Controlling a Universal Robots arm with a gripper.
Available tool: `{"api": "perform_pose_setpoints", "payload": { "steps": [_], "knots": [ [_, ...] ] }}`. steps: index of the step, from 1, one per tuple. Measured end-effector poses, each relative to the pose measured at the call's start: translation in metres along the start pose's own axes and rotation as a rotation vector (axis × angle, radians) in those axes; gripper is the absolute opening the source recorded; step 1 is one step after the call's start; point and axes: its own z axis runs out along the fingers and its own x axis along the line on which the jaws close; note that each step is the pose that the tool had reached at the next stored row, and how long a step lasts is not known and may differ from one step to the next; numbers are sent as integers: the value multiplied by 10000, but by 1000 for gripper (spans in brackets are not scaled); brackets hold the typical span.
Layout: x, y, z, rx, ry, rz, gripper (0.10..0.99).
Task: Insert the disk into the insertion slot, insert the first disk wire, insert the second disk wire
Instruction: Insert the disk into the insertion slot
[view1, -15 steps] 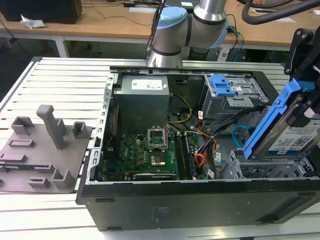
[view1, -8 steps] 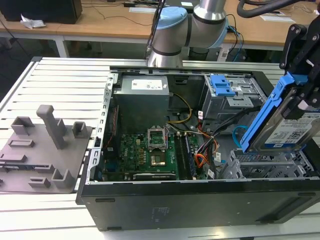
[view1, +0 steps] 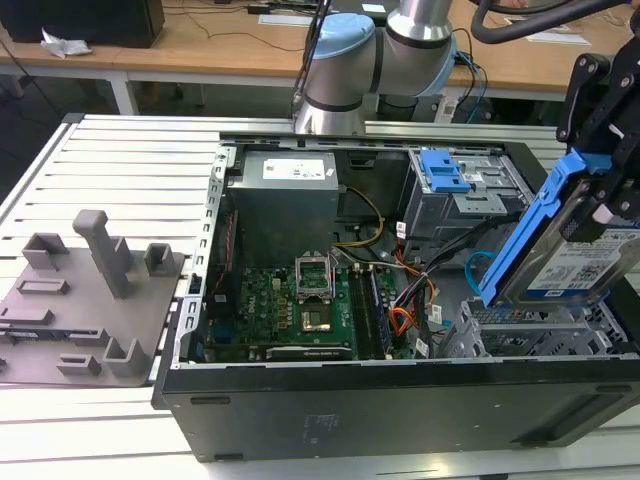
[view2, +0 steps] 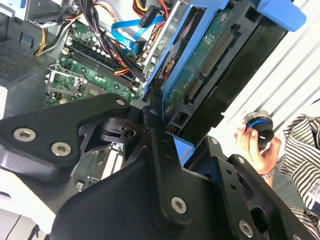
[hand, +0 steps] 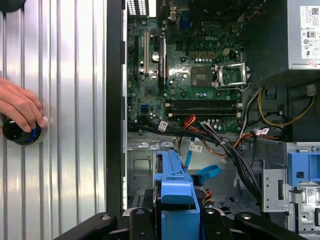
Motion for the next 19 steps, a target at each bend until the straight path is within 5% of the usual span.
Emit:
{"api": "perform_pose_setpoints", "payload": {
  "steps": [19],
  "knots": [
    [0,-5,115,0,0,0,365]
  ]
}}
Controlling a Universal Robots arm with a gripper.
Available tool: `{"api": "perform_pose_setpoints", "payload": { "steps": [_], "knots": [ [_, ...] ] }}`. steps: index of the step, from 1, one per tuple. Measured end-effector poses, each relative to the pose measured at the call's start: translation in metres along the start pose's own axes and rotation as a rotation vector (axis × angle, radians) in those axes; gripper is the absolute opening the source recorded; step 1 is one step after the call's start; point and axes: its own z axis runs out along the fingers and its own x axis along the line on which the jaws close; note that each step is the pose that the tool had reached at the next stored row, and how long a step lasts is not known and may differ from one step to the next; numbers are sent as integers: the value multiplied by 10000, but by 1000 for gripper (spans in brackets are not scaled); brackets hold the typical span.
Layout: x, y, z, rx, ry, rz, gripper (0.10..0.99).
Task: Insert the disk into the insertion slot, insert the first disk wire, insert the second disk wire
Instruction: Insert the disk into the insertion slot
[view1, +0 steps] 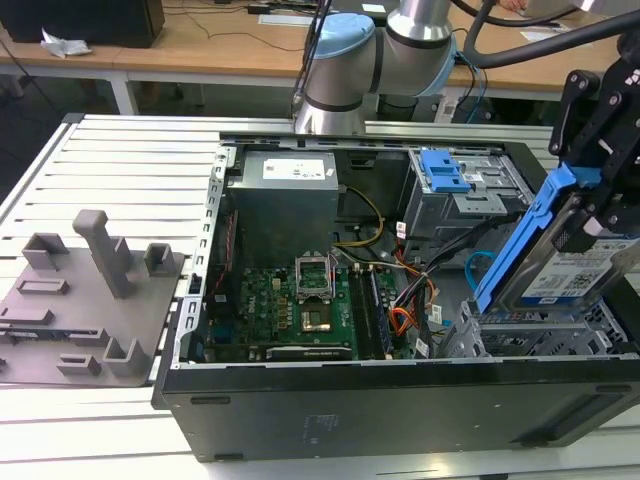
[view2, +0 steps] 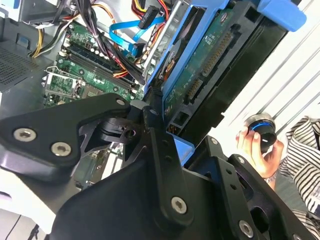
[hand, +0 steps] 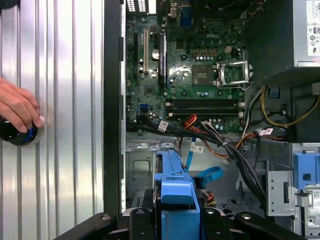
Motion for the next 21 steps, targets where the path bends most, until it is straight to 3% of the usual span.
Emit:
{"api": "perform_pose_setpoints", "payload": {
  "steps": [11,21],
  "knots": [
    [-16,-34,76,0,2,-22,365],
    [-15,-22,242,-1,-1,-23,365]
  ]
}}
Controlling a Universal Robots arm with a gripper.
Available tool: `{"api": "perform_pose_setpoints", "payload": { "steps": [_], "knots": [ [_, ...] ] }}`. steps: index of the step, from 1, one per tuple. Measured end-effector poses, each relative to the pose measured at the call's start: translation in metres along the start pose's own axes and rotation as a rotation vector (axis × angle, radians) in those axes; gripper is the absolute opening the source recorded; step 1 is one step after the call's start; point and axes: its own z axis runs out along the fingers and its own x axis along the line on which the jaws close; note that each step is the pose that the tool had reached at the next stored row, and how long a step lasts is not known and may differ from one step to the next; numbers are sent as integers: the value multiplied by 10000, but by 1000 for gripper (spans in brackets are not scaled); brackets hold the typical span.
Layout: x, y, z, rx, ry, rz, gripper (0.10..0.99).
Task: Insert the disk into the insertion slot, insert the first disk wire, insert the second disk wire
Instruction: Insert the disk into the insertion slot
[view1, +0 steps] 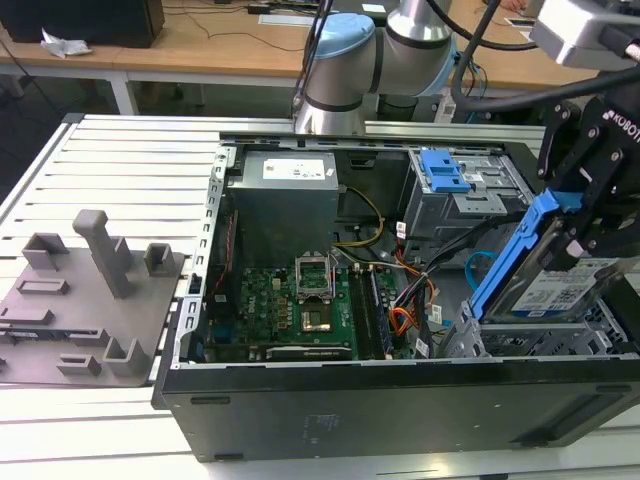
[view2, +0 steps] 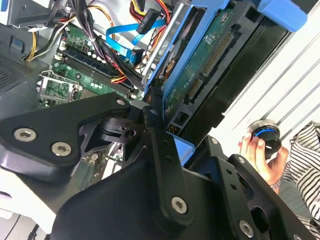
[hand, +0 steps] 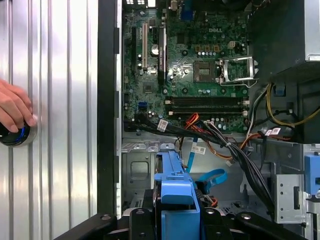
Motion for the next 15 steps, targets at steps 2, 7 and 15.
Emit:
{"api": "perform_pose_setpoints", "payload": {
  "steps": [2,7,15],
  "knots": [
    [0,-2,38,0,2,0,365],
    [-1,-7,163,0,1,0,365],
    [-1,-11,275,0,4,-1,365]
  ]
}}
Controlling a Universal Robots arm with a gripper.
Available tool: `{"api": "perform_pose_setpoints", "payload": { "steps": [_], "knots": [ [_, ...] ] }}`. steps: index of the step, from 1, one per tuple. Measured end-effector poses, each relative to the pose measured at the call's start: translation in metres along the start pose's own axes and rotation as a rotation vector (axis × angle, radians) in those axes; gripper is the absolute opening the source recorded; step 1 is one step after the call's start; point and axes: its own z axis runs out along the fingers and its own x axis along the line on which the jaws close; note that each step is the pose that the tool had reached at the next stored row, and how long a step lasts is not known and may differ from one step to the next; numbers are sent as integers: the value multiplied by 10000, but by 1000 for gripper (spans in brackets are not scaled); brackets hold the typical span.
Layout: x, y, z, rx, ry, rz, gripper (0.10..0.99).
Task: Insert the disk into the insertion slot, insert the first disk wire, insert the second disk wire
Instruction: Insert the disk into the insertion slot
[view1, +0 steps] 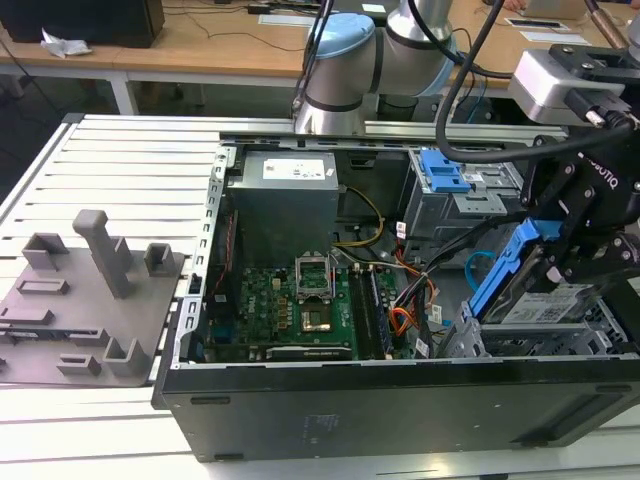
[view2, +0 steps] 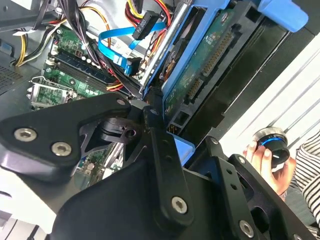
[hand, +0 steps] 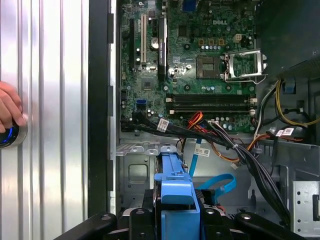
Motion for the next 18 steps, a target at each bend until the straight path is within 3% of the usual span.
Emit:
{"api": "perform_pose_setpoints", "payload": {
  "steps": [5,6,10,11,12,18],
  "knots": [
    [0,0,2,0,-2,0,376],
    [0,0,2,0,-3,0,439],
    [0,0,2,0,-1,0,427],
    [0,0,3,0,-2,0,235],
    [0,0,3,0,-2,0,118],
    [0,-7,5,0,-4,0,106]
  ]
}}
